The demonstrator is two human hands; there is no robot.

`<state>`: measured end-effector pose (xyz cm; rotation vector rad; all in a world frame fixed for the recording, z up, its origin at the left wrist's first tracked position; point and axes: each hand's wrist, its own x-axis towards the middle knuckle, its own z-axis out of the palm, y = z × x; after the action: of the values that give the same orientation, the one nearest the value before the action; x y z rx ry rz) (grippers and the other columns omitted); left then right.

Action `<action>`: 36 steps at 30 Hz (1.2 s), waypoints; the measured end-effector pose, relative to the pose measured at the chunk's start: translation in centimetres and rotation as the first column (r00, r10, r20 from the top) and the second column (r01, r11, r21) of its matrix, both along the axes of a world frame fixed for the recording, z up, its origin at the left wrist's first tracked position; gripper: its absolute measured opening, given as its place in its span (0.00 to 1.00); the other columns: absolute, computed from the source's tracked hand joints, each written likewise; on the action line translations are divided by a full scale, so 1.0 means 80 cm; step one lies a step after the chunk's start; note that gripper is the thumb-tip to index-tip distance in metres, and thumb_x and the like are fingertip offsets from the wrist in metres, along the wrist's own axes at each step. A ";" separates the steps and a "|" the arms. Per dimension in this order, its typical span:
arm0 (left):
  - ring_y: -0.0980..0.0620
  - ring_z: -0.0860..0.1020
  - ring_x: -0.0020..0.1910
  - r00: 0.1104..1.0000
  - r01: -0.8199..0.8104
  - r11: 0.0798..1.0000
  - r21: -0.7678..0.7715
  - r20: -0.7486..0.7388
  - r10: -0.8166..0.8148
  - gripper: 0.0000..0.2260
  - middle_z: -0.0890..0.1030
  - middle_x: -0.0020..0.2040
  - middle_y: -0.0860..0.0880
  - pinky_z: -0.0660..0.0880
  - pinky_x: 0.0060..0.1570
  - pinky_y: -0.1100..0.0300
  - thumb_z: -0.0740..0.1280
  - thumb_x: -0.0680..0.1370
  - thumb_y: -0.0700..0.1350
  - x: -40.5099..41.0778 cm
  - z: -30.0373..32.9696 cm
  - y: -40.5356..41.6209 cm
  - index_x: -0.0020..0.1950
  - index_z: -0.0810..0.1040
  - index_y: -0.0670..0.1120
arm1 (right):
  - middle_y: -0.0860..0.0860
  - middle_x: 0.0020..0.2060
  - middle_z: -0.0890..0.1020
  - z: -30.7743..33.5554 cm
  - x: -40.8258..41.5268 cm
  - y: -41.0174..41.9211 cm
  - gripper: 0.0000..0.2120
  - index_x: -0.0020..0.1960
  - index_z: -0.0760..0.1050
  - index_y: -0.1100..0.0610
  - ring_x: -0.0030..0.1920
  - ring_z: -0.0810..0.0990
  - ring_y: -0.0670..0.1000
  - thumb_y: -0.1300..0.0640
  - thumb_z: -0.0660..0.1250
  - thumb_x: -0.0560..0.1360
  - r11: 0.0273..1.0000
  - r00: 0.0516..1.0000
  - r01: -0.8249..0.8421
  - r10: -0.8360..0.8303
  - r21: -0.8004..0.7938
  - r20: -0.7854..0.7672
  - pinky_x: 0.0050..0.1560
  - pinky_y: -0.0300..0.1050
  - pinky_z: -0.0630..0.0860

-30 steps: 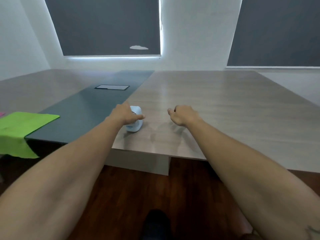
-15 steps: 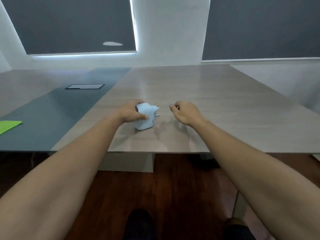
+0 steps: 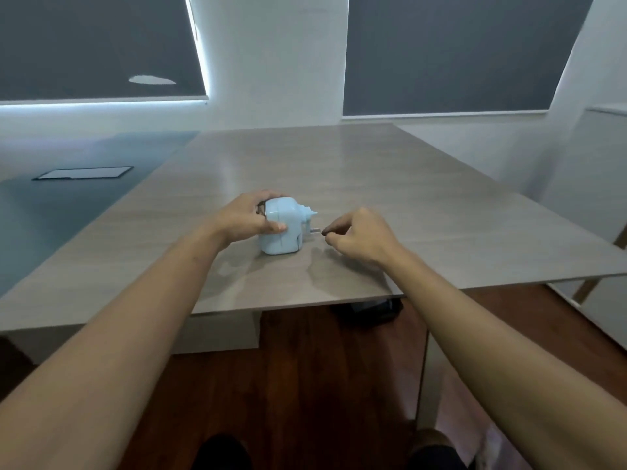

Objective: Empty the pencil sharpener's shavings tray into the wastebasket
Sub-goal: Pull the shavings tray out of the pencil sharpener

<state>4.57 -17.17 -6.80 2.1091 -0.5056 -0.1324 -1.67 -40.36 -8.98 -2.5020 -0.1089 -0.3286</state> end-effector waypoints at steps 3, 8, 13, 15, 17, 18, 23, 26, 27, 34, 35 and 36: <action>0.50 0.78 0.58 0.999 0.022 1.000 -0.019 -0.025 -0.022 0.29 0.80 0.57 0.50 0.76 0.58 0.56 0.75 0.66 0.42 0.000 0.001 -0.001 0.67 0.75 0.50 | 0.46 0.49 0.88 -0.008 0.007 0.004 0.18 0.56 0.85 0.49 0.53 0.83 0.49 0.50 0.67 0.69 1.000 0.999 -0.017 0.017 0.006 -0.037 0.57 0.43 0.78; 0.51 0.78 0.58 0.999 0.043 0.998 -0.039 -0.030 -0.044 0.30 0.80 0.59 0.49 0.76 0.58 0.56 0.75 0.65 0.45 -0.001 0.001 0.002 0.67 0.75 0.51 | 0.47 0.58 0.85 -0.009 0.015 0.016 0.23 0.64 0.81 0.51 0.61 0.80 0.47 0.54 0.67 0.69 0.996 0.997 -0.067 0.069 0.063 -0.026 0.61 0.39 0.73; 0.52 0.79 0.56 0.991 0.106 0.993 -0.059 -0.077 -0.111 0.29 0.80 0.59 0.47 0.77 0.52 0.59 0.75 0.65 0.43 0.002 0.003 0.009 0.66 0.76 0.51 | 0.45 0.53 0.83 -0.007 0.025 0.016 0.29 0.66 0.79 0.50 0.40 0.75 0.39 0.46 0.77 0.66 0.979 0.989 -0.143 0.149 0.148 -0.024 0.50 0.38 0.69; 0.51 0.79 0.56 0.986 0.132 0.989 -0.067 -0.095 -0.138 0.29 0.79 0.61 0.45 0.78 0.52 0.58 0.75 0.66 0.43 0.004 0.003 0.011 0.67 0.76 0.51 | 0.45 0.58 0.84 -0.007 0.031 0.013 0.39 0.70 0.75 0.50 0.40 0.75 0.37 0.44 0.81 0.61 0.964 0.980 -0.174 0.190 0.199 -0.066 0.50 0.39 0.70; 0.51 0.79 0.57 0.980 0.157 0.985 -0.074 -0.110 -0.165 0.30 0.79 0.62 0.45 0.78 0.54 0.57 0.75 0.66 0.42 0.006 0.004 0.012 0.67 0.75 0.51 | 0.44 0.60 0.83 -0.004 0.035 0.012 0.42 0.70 0.75 0.50 0.38 0.73 0.35 0.45 0.83 0.59 0.953 0.966 -0.220 0.242 0.210 -0.086 0.49 0.38 0.68; 0.51 0.79 0.57 0.978 0.166 0.984 -0.072 -0.112 -0.173 0.30 0.79 0.62 0.45 0.78 0.55 0.57 0.75 0.66 0.42 0.007 0.005 0.013 0.67 0.75 0.51 | 0.44 0.60 0.83 -0.002 0.036 0.014 0.40 0.69 0.76 0.49 0.38 0.74 0.33 0.45 0.83 0.58 0.946 0.961 -0.242 0.265 0.217 -0.083 0.50 0.38 0.68; 0.50 0.78 0.58 0.975 0.177 0.982 -0.060 -0.125 -0.183 0.30 0.79 0.62 0.45 0.77 0.59 0.53 0.75 0.66 0.42 0.009 0.006 0.014 0.68 0.75 0.52 | 0.44 0.54 0.86 0.000 0.047 0.019 0.34 0.61 0.81 0.50 0.35 0.77 0.29 0.52 0.85 0.56 0.903 0.939 -0.298 0.336 0.310 -0.077 0.43 0.31 0.67; 0.51 0.78 0.57 0.974 0.181 0.982 -0.062 -0.130 -0.188 0.30 0.79 0.62 0.45 0.78 0.57 0.56 0.75 0.67 0.42 0.008 0.006 0.014 0.68 0.75 0.52 | 0.44 0.50 0.86 0.000 0.050 0.022 0.32 0.61 0.81 0.52 0.32 0.77 0.30 0.55 0.85 0.57 0.892 0.933 -0.303 0.350 0.336 -0.088 0.42 0.33 0.69; 0.51 0.79 0.57 0.974 0.182 0.981 -0.063 -0.128 -0.189 0.30 0.79 0.62 0.45 0.78 0.56 0.57 0.75 0.67 0.42 0.008 0.007 0.014 0.68 0.75 0.52 | 0.44 0.49 0.86 0.000 0.050 0.022 0.33 0.61 0.81 0.52 0.35 0.79 0.31 0.55 0.85 0.57 0.890 0.931 -0.299 0.351 0.346 -0.098 0.45 0.35 0.71; 0.48 0.78 0.60 0.975 0.179 0.982 -0.064 -0.126 -0.186 0.30 0.78 0.63 0.44 0.78 0.59 0.52 0.75 0.66 0.42 0.008 0.005 0.015 0.68 0.75 0.52 | 0.46 0.49 0.87 -0.004 0.056 0.023 0.32 0.57 0.83 0.50 0.50 0.84 0.44 0.54 0.84 0.53 0.887 0.939 -0.253 0.322 0.387 -0.124 0.55 0.43 0.77; 0.49 0.78 0.59 0.974 0.179 0.982 -0.067 -0.126 -0.186 0.30 0.78 0.63 0.44 0.78 0.59 0.53 0.75 0.66 0.42 0.007 0.005 0.015 0.68 0.74 0.52 | 0.45 0.48 0.88 -0.005 0.055 0.023 0.31 0.56 0.83 0.50 0.49 0.84 0.44 0.54 0.84 0.53 0.885 0.940 -0.246 0.318 0.396 -0.126 0.53 0.42 0.76; 0.50 0.78 0.58 0.974 0.178 0.982 -0.069 -0.128 -0.186 0.30 0.78 0.64 0.44 0.78 0.59 0.53 0.75 0.66 0.42 0.007 0.005 0.015 0.68 0.74 0.52 | 0.45 0.48 0.88 -0.005 0.054 0.023 0.31 0.56 0.83 0.50 0.49 0.84 0.44 0.54 0.84 0.53 0.882 0.940 -0.241 0.315 0.405 -0.127 0.52 0.41 0.75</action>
<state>5.11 -16.00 -6.41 1.9802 -0.6146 -0.3581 2.67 -38.49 -9.40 -2.0754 -0.2965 0.0138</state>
